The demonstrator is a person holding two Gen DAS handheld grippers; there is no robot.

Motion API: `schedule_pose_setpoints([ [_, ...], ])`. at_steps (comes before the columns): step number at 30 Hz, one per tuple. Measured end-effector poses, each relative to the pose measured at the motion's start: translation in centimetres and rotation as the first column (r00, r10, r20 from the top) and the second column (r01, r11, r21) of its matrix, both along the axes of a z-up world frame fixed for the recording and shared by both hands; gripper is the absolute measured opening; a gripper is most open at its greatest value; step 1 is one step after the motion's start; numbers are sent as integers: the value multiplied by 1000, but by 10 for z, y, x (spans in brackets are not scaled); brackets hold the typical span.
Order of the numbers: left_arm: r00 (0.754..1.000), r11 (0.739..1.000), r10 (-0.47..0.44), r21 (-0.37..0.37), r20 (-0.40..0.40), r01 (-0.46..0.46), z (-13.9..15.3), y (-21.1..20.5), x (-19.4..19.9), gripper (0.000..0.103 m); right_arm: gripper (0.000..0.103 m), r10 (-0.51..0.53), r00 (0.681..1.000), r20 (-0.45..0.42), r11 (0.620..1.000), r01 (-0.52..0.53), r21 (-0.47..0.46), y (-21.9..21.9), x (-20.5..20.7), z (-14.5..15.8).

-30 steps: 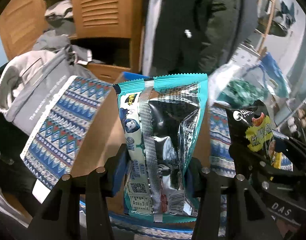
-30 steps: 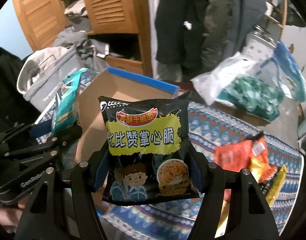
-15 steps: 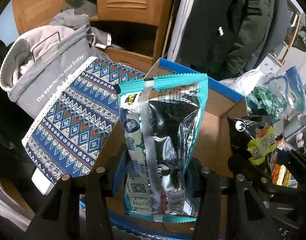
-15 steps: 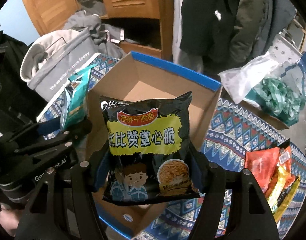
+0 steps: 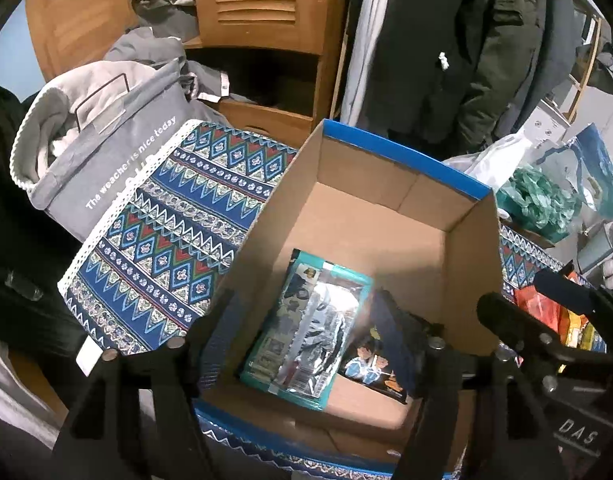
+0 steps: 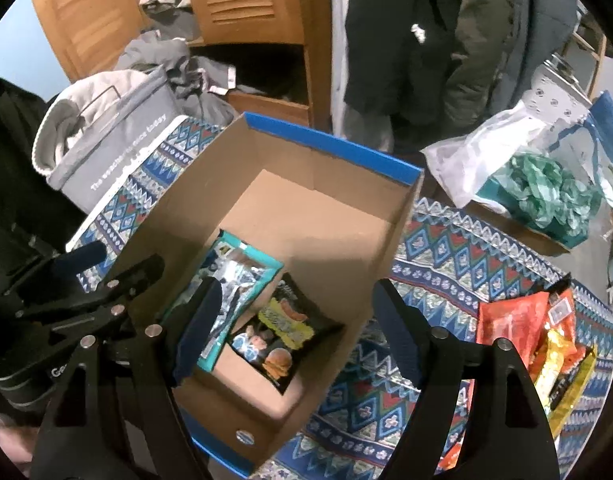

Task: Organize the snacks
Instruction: 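Carry both bags over the cardboard box and open both grippers to drop them, then move both grippers back to the snack pile on the tablecloth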

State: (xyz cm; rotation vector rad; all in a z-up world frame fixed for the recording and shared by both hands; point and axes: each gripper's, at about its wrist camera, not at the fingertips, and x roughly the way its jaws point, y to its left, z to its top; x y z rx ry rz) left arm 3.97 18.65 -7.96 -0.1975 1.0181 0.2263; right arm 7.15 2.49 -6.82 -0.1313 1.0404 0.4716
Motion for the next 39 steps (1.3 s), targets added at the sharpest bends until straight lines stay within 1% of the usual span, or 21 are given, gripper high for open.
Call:
schedule_pose_setpoints([
  [5, 999, 1000, -31, -1, 10, 31, 5, -13, -2, 71, 79, -34, 999, 12, 999, 34, -15, -17, -2, 3],
  [12, 997, 997, -73, -14, 20, 73, 9, -36, -3, 71, 79, -84, 996, 15, 996, 84, -24, -51, -8, 8],
  [16, 995, 995, -102, -16, 13, 102, 9, -52, -2, 72, 79, -116, 993, 36, 992, 117, -40, -77, -13, 13],
  [24, 987, 986, -162, -33, -4, 162, 7, -91, -1, 72, 79, -184, 982, 49, 981, 186, -44, -133, -26, 17],
  [29, 976, 975, -218, -27, 0, 218, 10, -124, 0, 72, 79, -243, 968, 61, 968, 246, -54, -174, -37, 17],
  [33, 964, 963, -268, -17, -3, 268, 11, -152, 0, 72, 79, -302, 951, 61, 951, 305, -56, -211, -46, 15],
  [36, 950, 950, -313, 3, -7, 313, 11, -175, -1, 72, 79, -345, 937, 57, 936, 348, -53, -237, -52, 13],
  [39, 931, 930, -365, 26, -11, 366, 11, -200, -4, 72, 79, -386, 921, 44, 920, 388, -47, -262, -58, 8],
])
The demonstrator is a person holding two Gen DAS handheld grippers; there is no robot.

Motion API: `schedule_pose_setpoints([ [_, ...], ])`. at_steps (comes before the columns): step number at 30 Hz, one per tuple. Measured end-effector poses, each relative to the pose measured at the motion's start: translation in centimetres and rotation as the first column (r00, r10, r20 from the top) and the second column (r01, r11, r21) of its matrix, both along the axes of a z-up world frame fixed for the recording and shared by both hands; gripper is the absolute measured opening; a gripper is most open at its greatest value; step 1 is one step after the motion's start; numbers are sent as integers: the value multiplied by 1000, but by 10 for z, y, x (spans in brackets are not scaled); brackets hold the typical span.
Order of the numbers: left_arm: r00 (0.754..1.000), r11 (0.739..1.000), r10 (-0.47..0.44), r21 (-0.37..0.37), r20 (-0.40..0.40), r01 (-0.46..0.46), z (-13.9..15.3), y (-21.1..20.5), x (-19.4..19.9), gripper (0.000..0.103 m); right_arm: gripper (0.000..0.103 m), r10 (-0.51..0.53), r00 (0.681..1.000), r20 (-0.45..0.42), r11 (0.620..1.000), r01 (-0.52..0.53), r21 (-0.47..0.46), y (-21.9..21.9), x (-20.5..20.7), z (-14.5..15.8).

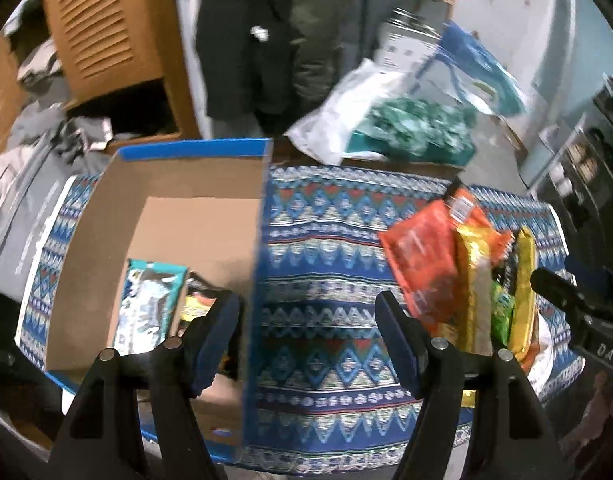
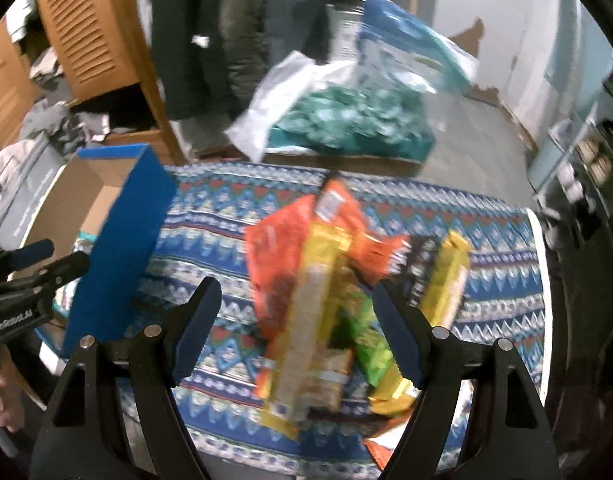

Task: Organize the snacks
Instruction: 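Move both grippers back to the snack pile on the tablecloth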

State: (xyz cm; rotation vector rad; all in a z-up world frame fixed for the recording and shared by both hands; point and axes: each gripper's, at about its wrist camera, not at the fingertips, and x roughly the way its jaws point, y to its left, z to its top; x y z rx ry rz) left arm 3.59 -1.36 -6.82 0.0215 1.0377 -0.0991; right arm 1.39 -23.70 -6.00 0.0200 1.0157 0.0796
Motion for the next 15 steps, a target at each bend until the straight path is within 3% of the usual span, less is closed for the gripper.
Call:
schedule_pose_setpoints([
  [11, 995, 995, -97, -2, -35, 97, -10, -64, 2, 72, 79, -96, 995, -33, 995, 97, 33, -63, -18, -21],
  [15, 992, 993, -114, -27, -59, 113, -22, -82, 6, 77, 79, -137, 989, -52, 989, 140, 49, -86, -18, -32],
])
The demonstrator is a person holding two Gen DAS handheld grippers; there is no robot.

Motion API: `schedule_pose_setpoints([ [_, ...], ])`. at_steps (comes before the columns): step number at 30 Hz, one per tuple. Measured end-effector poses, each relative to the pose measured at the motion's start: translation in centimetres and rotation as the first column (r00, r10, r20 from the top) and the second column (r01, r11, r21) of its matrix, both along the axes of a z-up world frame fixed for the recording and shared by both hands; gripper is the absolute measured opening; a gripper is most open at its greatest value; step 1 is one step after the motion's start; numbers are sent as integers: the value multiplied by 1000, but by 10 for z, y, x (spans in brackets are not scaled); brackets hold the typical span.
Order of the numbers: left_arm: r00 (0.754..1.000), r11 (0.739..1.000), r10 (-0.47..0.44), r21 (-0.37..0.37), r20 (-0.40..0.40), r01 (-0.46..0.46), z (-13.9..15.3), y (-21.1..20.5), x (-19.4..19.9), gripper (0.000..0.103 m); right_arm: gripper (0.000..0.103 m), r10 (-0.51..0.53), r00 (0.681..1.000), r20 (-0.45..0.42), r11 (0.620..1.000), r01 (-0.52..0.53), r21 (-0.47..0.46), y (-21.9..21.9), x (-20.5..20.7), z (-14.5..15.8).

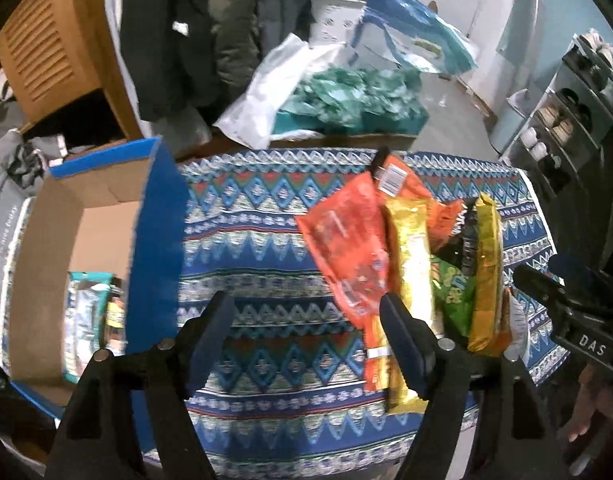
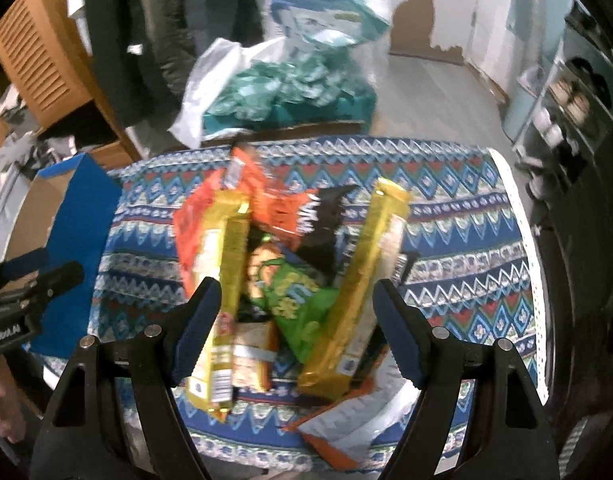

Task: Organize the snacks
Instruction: 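Move both grippers back to the snack pile on the tablecloth, then grasp a gold wafer bar with the left gripper while the right grasps another gold bar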

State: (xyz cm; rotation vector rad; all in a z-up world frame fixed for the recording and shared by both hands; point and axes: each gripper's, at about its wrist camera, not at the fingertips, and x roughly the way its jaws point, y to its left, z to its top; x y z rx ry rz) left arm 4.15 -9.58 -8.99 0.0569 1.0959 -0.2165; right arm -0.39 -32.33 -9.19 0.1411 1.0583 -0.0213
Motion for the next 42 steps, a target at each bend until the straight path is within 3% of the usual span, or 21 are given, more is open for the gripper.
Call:
schedule_pose_setpoints([
  [8, 998, 1000, 0, -26, -67, -1, -28, -29, 13, 77, 79, -62, 997, -50, 998, 63, 26, -33, 9, -30],
  [22, 991, 1000, -28, 6, -131, 29, -67, -74, 25, 77, 78, -83, 988, -132, 994, 92, 61, -48, 27, -80],
  [25, 991, 999, -37, 10, -126, 38, -72, -79, 25, 83, 73, -81, 986, -148, 992, 94, 83, -48, 29, -87],
  [31, 986, 999, -32, 11, -166, 34, -86, -86, 29, 83, 62, -93, 980, -176, 984, 117, 131, -49, 29, -98],
  [34, 982, 999, -48, -15, -181, 46, -91, -89, 27, 83, 46, -106, 978, -180, 982, 131, 135, -52, 28, -102],
  [35, 982, 998, -60, -21, -180, 57, -92, -91, 27, 75, 39, -110, 977, -180, 982, 134, 130, -53, 27, -102],
  [36, 981, 997, -70, -24, -180, 67, -93, -92, 26, 68, 37, -112, 977, -179, 982, 137, 129, -53, 27, -102],
  [38, 974, 995, -96, -57, -204, 86, -98, -94, 26, 41, 32, -118, 978, -173, 981, 142, 131, -56, 24, -101],
  [39, 971, 993, -105, -79, -215, 90, -99, -95, 26, 35, 31, -122, 978, -170, 981, 145, 131, -57, 23, -100],
  [42, 976, 995, -97, -56, -193, 88, -96, -95, 23, 33, 29, -120, 980, -161, 983, 140, 116, -57, 20, -96],
])
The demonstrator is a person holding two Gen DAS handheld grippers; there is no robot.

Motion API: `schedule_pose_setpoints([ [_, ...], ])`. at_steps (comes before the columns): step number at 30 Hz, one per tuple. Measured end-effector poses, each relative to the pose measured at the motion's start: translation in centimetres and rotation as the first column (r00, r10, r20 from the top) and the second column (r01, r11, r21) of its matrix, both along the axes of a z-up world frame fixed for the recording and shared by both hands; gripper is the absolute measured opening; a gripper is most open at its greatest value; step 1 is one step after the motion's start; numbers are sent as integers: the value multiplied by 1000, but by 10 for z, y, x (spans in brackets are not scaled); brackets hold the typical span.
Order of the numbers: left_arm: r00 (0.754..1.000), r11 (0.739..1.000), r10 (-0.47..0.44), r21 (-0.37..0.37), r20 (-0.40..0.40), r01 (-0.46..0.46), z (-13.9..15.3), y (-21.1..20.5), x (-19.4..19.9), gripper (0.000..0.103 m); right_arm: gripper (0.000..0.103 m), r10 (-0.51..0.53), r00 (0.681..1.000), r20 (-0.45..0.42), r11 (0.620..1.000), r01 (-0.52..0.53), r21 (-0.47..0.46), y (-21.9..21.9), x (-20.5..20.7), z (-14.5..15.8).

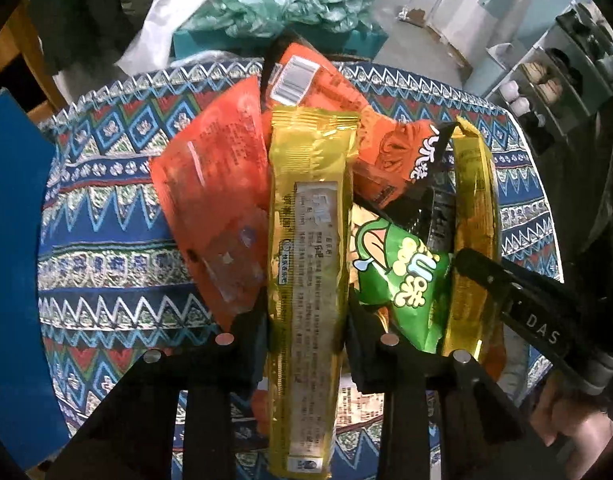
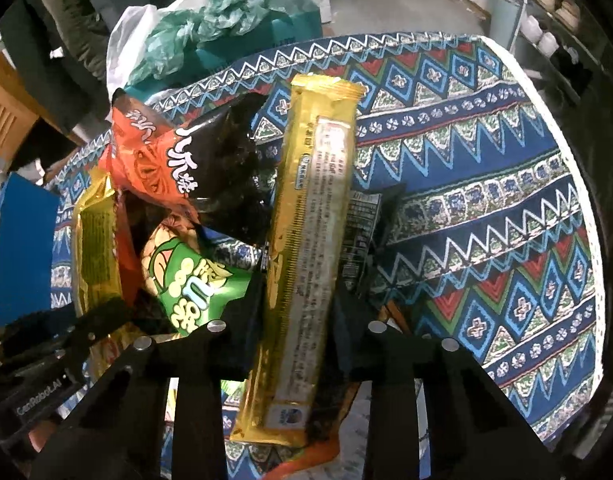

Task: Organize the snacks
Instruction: 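Grasp a gold wafer bar with the left gripper while the right grasps another gold bar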

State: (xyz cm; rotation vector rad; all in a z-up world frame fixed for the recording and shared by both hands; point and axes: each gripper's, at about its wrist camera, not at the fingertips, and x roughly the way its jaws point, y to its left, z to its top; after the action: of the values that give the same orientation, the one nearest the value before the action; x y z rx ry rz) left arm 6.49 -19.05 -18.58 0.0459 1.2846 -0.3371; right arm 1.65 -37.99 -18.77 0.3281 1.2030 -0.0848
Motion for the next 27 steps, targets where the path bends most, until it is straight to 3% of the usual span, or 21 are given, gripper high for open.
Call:
schedule_pose_setpoints([
  [9, 995, 1000, 19, 10, 96, -20, 30, 14, -3, 32, 28, 9, 998, 61, 999, -6, -47, 9, -3, 23],
  [27, 981, 998, 66, -34, 181, -61, 76, 43, -5, 32, 28, -4, 981, 195, 994, 25, -107, 21, -16, 73],
])
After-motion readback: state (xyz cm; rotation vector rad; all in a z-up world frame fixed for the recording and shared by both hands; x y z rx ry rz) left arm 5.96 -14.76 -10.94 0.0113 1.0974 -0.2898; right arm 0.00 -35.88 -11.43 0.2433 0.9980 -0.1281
